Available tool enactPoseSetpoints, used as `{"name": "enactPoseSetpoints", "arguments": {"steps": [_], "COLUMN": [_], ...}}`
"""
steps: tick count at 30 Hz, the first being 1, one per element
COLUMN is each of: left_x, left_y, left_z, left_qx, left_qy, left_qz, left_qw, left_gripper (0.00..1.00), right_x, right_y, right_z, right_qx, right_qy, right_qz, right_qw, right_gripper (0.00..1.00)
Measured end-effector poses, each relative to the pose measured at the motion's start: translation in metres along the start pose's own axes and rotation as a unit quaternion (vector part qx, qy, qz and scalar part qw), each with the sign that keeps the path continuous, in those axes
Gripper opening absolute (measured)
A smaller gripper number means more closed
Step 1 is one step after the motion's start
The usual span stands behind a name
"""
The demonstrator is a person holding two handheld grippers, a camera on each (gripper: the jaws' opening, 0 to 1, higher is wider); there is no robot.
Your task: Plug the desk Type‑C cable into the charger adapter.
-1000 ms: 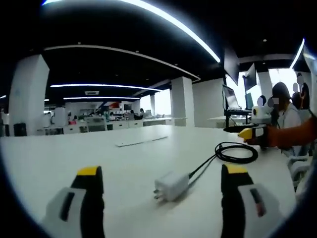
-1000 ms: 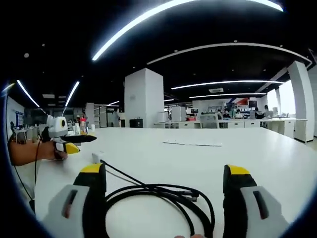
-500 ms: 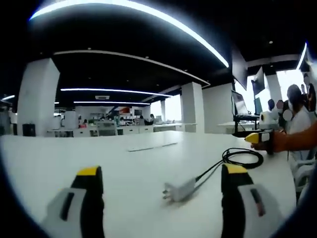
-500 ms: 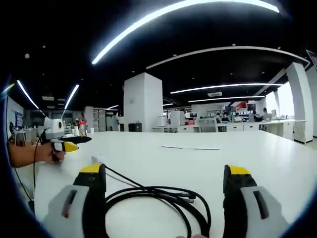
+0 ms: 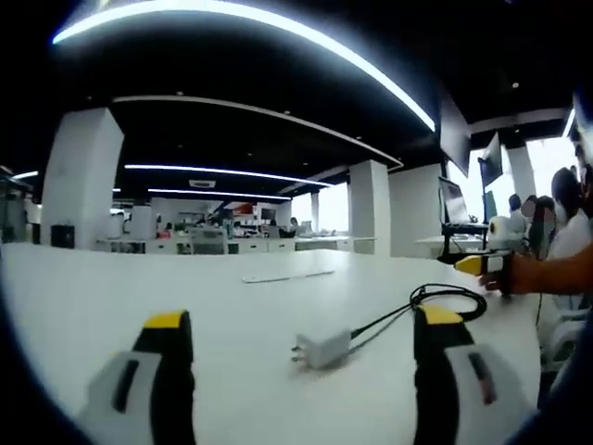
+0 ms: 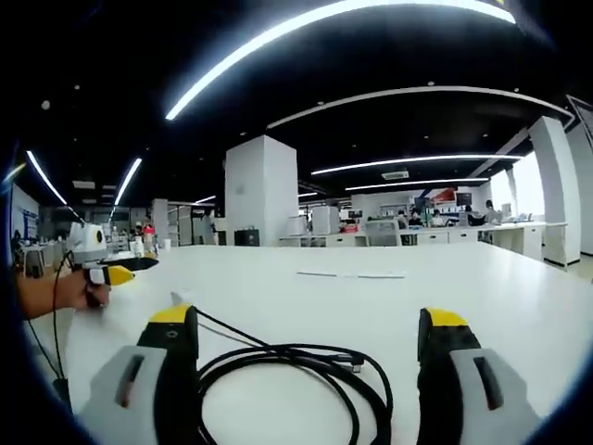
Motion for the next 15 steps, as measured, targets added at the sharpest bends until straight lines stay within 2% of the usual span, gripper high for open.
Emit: {"name": "enactPoseSetpoints", "arguments": {"steps": [5,12,15], "left_x": [-0.004,-0.007,-0.005], "left_y": [-0.008,-0.02,-0.027], "left_z": [0.005,0.012,0.009], "left_qx": [-0.005,-0.009,-0.012], "left_qy": [0.005,-0.004,-0.008], "left_qz": [0.004,0.008,0.007], "left_qw": [1.0,0.9999,0.9999], "left_gripper": [1.0,1.0,1.0], "right_x": [-0.002,-0.01,-0.014], "right_y": [-0.007,-0.019,-0.027], "right_z": [-0.011,-0.014,-0.015], "right_qx": [-0.006,0.001,0.003], "right_qy": [-0.007,0.003,0.002], "right_qz": [0.007,0.034,0.041], "right_qw": [0.9999,0.9994,0.9991], "right_gripper": [1.0,1.0,1.0]}}
Point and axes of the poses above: the point that each gripper's makers call its tool centre point, and the gripper's own axes: y roughly forward along the fingers, z roughly to its right, x roughly out of its underside, the point moved 1 cm from there along -y, roughly backward along the fingers, and after that the axes turned 3 degrees about z, right-handed, at the moved point
